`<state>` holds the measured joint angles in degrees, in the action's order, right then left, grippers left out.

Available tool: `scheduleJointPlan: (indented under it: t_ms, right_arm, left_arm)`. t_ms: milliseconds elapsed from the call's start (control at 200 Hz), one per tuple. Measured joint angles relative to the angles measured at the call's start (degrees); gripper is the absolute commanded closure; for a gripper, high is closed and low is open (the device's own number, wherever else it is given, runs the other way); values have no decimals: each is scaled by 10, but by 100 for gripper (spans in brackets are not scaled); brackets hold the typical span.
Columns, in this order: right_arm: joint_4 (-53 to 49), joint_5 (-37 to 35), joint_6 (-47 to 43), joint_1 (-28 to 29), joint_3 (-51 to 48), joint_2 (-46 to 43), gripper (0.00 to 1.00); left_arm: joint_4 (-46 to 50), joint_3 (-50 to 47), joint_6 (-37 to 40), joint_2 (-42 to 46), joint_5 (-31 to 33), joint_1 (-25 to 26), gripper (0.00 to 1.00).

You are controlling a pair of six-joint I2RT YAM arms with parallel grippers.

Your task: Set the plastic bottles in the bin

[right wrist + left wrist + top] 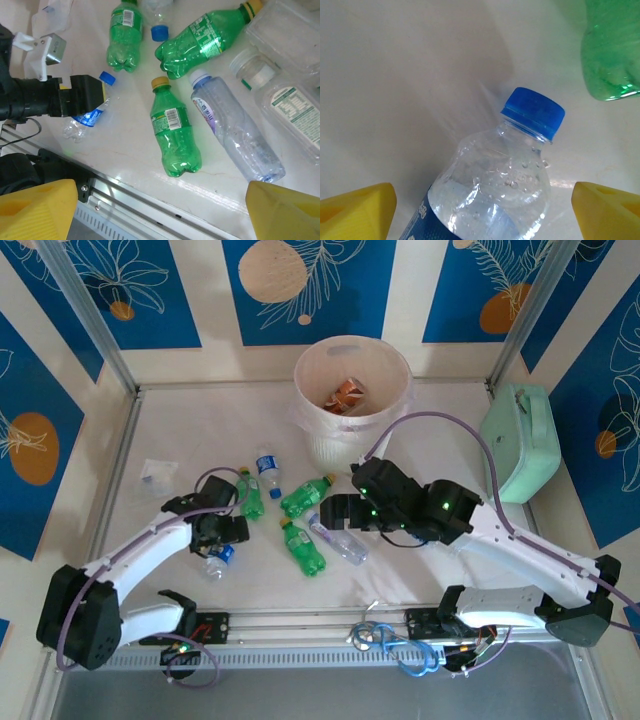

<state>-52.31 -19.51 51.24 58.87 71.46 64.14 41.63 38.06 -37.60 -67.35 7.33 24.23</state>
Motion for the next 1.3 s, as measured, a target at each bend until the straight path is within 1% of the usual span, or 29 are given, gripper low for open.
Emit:
scheduleJointPlan:
  t_ms: [150,235,460,650,770,1015,1160,1301]
  right_arm:
    - [16,-1,16,7,-15,-12,10]
    - [23,-3,20,7,-19,-16,10]
    - [39,-3,24,8,-30,-19,10]
    - [46,-2,29,7,-44,-24,14]
    - [49,-2,30,7,-50,-28,15]
    - [52,-2,31,6,-55,-28,16]
    - [54,-2,30,6,-55,-28,16]
    - [67,8,26,10,-55,-28,15]
  left_arm:
    - [-4,-4,0,-16,-3,0,10]
    - [-8,-4,-2,-29,-11,0,12]
    - [-23,-4,-5,-73,-40,-4,24]
    - [-33,-4,-2,-97,-57,-13,34]
    - [-35,-4,-3,-97,-61,-14,39]
    - [-35,-4,0,-89,-63,-18,45]
    - [-32,-4,-1,-69,-65,-20,47]
    - [-5,6,-12,-18,-69,-20,46]
